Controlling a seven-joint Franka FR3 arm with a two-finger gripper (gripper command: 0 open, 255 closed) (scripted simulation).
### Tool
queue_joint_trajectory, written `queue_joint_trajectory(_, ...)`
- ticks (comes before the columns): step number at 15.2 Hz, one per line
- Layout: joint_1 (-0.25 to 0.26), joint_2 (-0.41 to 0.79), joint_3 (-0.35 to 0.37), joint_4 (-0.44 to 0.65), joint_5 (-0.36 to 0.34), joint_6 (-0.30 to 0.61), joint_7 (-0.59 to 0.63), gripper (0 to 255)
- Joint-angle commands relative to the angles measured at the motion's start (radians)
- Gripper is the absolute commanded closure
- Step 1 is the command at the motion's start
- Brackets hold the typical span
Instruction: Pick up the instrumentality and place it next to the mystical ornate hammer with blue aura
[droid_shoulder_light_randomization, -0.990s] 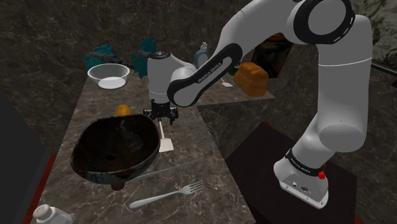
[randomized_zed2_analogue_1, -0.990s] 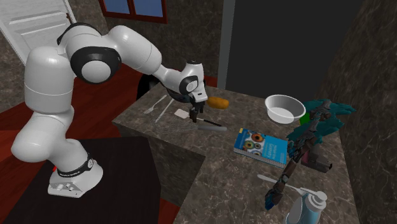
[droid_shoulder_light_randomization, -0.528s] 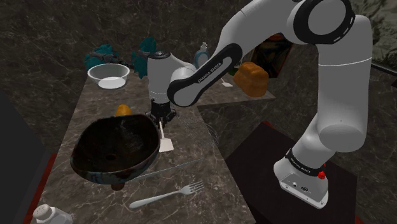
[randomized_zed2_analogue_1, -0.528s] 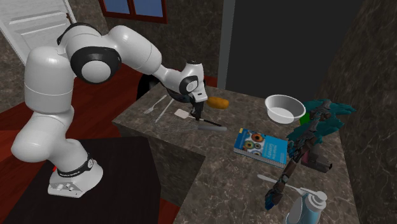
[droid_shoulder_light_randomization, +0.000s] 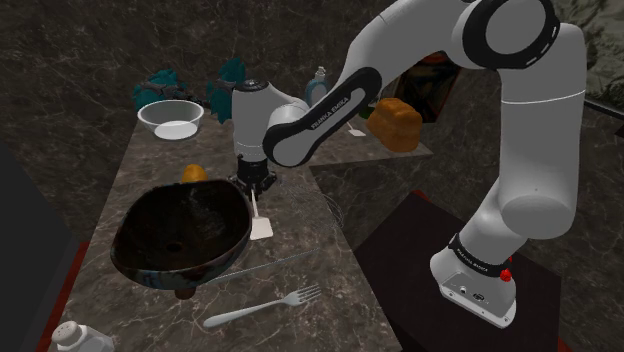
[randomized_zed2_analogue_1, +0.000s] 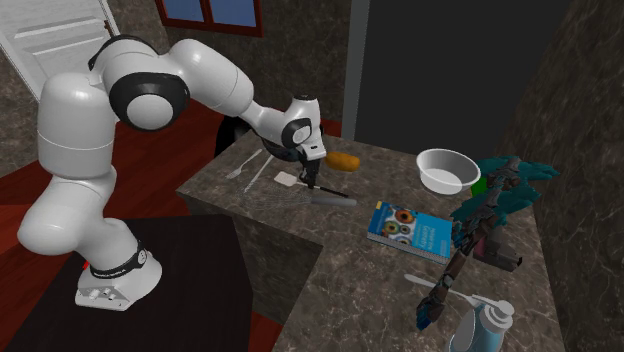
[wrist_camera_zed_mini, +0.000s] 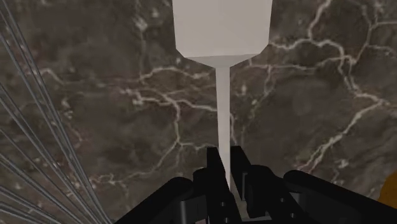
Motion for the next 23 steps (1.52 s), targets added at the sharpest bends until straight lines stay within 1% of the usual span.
queue_joint_trajectory(1, -0.004, -0.013, 0.007, 0.002, 0.009, -0.015, -0.006, 255)
queue_joint_trajectory(12, -0.033, -0.111, 0.047, 0.022, 0.078, -0.121, -0.056, 255)
queue_joint_trajectory(23, -0.052, -0.191, 0.074, 0.069, 0.139, -0.238, -0.100, 255)
